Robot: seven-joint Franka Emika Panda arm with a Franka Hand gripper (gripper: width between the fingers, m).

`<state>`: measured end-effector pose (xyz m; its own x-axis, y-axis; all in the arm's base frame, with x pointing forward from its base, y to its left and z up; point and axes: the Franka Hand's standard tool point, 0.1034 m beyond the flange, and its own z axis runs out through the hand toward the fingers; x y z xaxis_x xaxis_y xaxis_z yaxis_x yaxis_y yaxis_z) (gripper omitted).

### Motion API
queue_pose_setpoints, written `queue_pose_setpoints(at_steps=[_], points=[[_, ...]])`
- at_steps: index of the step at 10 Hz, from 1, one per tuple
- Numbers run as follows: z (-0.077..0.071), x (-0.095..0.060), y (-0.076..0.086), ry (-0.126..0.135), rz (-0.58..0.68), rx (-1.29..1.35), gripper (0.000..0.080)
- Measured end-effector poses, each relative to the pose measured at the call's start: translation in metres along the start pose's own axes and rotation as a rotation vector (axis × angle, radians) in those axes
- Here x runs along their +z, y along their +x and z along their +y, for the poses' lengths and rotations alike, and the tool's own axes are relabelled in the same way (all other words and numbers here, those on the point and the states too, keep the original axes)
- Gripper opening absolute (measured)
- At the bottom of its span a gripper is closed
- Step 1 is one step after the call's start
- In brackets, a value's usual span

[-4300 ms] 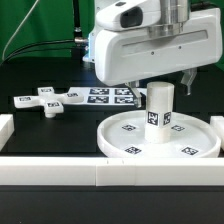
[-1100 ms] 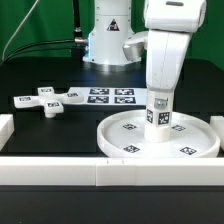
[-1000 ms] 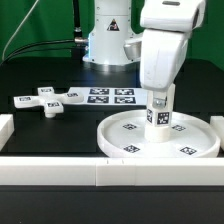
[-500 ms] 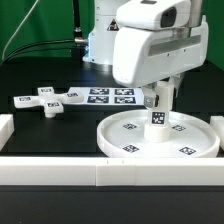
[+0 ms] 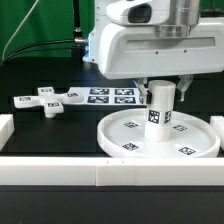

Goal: Assemble round table

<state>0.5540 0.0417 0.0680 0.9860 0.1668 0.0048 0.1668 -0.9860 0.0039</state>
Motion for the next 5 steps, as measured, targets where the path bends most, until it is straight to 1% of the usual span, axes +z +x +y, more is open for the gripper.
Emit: queue_pose_setpoints(at_steps=[1,2,3,4,5], points=[[0.0001,0.0000,0.0000,0.002,0.000,0.038,0.0409],[0.0010,0.0005,-0.0006,0.011,-0.001,0.143,0.0409],[0.0022,0.0014,-0.0015,0.029,-0.003,0.273,0.0409],[0.0034,0.0015,-0.0007,0.040,0.003,0.363,0.0409],[0.0044,0.0014,-0.0008,0.057,-0.002,0.540,0.0409]])
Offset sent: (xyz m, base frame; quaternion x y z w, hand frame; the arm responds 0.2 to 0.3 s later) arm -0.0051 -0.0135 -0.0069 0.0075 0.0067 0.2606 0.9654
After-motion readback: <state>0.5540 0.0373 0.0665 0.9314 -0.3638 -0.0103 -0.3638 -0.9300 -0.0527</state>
